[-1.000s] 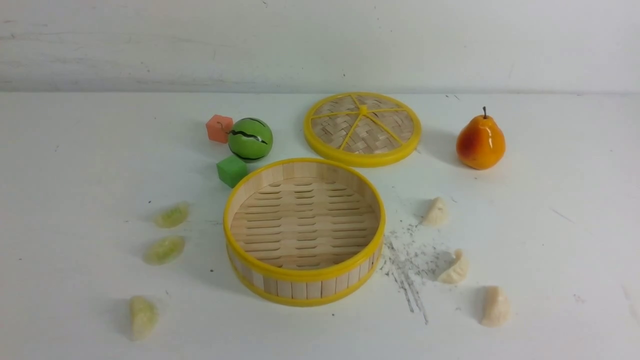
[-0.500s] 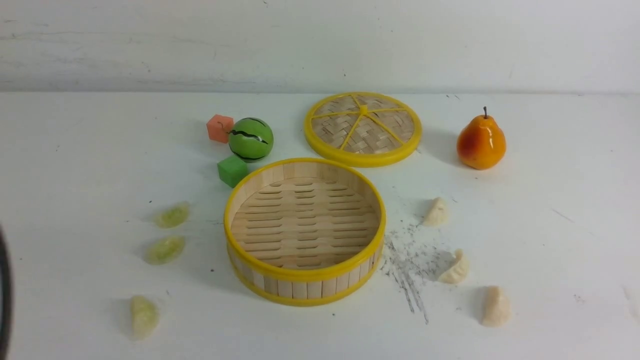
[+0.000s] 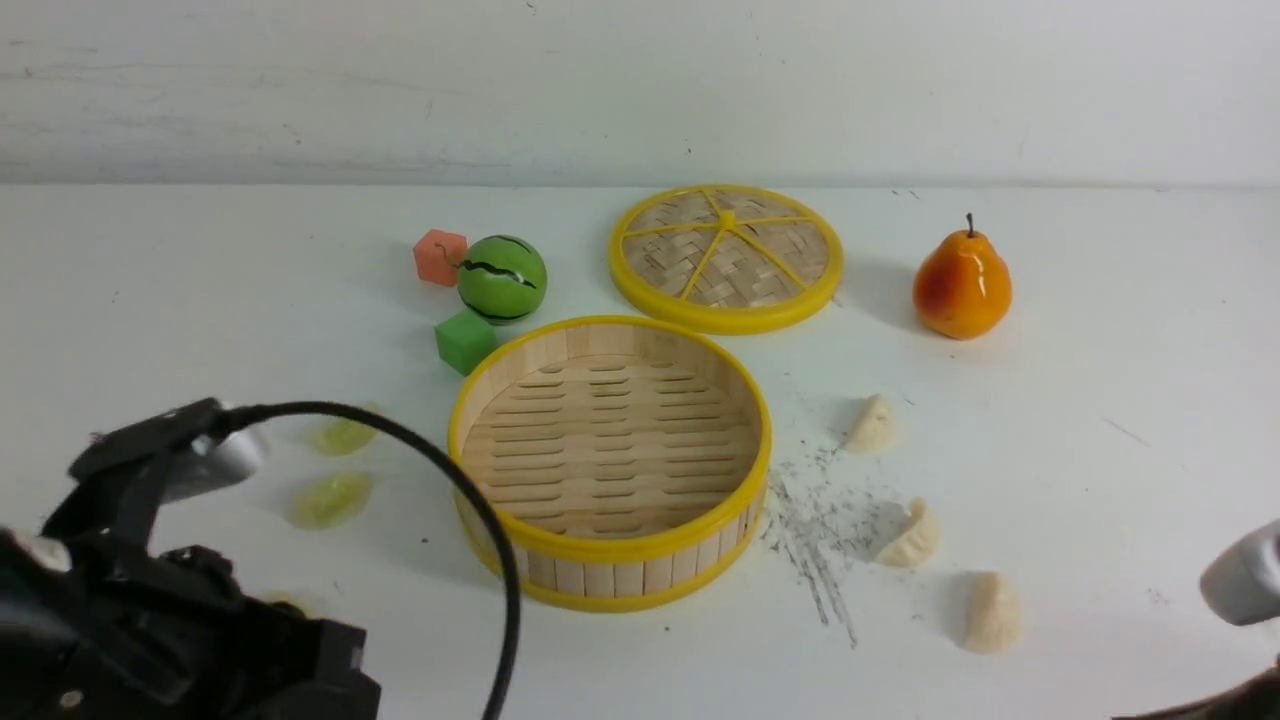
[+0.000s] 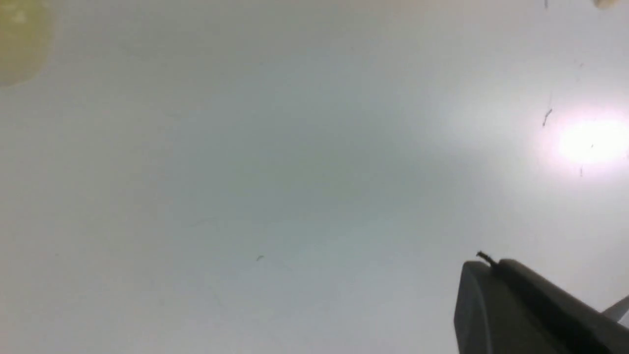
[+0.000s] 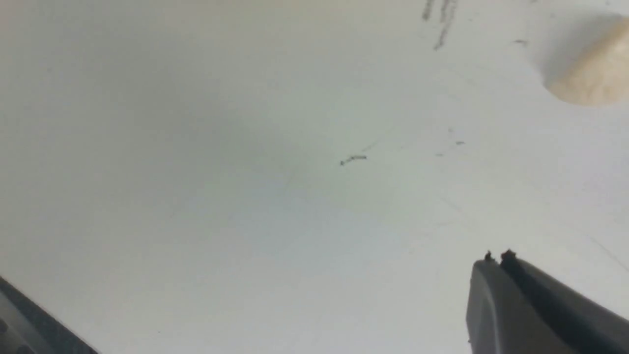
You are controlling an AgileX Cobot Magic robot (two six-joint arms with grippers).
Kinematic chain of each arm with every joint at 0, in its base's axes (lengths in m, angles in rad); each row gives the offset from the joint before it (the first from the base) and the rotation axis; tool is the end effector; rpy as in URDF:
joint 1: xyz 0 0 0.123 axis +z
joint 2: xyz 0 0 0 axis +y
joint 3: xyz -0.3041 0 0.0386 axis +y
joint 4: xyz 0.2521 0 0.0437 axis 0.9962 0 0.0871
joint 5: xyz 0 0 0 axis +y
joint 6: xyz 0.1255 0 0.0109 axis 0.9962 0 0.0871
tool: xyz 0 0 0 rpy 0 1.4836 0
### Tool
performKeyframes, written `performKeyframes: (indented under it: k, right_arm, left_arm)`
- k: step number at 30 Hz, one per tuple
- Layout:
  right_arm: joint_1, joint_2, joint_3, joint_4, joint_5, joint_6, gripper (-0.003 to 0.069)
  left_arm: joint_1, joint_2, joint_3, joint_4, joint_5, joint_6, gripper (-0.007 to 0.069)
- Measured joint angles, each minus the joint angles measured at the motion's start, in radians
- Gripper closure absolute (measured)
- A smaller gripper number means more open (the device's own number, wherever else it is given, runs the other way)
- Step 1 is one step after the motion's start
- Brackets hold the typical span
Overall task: Put the dumplings into the steamer on the white table.
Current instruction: 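Reach for and grasp a dumpling on the table with the left gripper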
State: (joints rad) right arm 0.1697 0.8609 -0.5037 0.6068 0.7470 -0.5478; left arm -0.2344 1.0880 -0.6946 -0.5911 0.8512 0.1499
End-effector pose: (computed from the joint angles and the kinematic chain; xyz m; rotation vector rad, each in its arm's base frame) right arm 0.1424 0.0739 0.2391 -0.4684 2.4214 0.5341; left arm 0.1803 -0.0974 0.2539 0.1085 2.6663 -0.7378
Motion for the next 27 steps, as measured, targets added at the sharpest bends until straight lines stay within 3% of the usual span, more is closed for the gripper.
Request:
performKeyframes:
  k: [3,12,16,22,27]
  right_arm:
    - [0.020,0.054,-0.001,0.010,-0.043,-0.024,0.0663]
    - [0.073,0.118,-0.002,0.022,-0.050,-0.027,0.0663]
    - [0.085,0.118,-0.002,0.029,-0.046,-0.027,0.0663]
    - [0.086,0.118,-0.003,0.050,-0.046,-0.027,0.0663]
    - [0.086,0.118,-0.003,0.070,-0.046,-0.027,0.0663]
  left_arm:
    - [0.000,0.076,-0.075,0.069,0.017,-0.054,0.0639]
    - [0.000,0.215,-0.228,0.517,0.003,-0.493,0.0618]
    - [0.000,0.331,-0.228,0.641,-0.032,-0.653,0.0510]
    - [0.000,0.475,-0.228,0.719,-0.138,-0.754,0.0267]
    - [0.000,0.571,-0.232,0.748,-0.183,-0.780,0.0221]
